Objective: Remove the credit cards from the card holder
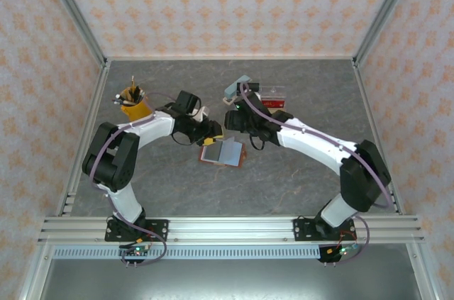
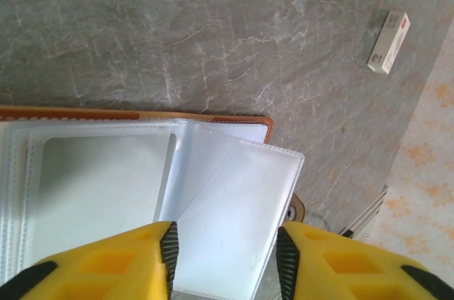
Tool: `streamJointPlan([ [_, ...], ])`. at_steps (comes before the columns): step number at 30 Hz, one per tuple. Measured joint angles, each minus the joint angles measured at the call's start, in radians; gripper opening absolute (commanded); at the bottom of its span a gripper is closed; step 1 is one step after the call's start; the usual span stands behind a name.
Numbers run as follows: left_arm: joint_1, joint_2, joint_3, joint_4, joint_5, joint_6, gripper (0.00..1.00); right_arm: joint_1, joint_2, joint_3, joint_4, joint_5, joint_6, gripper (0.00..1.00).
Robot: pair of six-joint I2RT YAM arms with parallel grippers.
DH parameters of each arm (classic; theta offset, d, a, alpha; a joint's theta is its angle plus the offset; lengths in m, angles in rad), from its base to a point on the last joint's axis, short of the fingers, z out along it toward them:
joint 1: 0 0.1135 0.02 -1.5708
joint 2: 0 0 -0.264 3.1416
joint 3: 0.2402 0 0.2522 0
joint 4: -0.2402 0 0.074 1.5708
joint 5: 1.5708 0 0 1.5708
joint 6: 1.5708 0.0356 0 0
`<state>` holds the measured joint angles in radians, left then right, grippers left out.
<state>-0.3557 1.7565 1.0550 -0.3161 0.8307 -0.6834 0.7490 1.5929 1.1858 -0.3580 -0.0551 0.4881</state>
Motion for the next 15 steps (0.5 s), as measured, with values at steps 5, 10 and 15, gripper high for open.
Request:
streamJointPlan([
  [5, -0.011, 0.000, -0.019, -0.005, -0.005, 0.000, 0.31, 0.000, 0.072, 0.018, -0.003, -0.082, 0.053, 0.42],
  [10, 0.025, 0.000, -0.037, -0.020, -0.045, 0.000, 0.29, 0.000, 0.175, 0.064, -0.013, -0.158, 0.097, 0.37],
  [15, 0.055, -0.006, -0.046, -0.067, -0.094, 0.004, 0.31, 0.001, 0.264, 0.075, -0.043, -0.222, 0.122, 0.38],
])
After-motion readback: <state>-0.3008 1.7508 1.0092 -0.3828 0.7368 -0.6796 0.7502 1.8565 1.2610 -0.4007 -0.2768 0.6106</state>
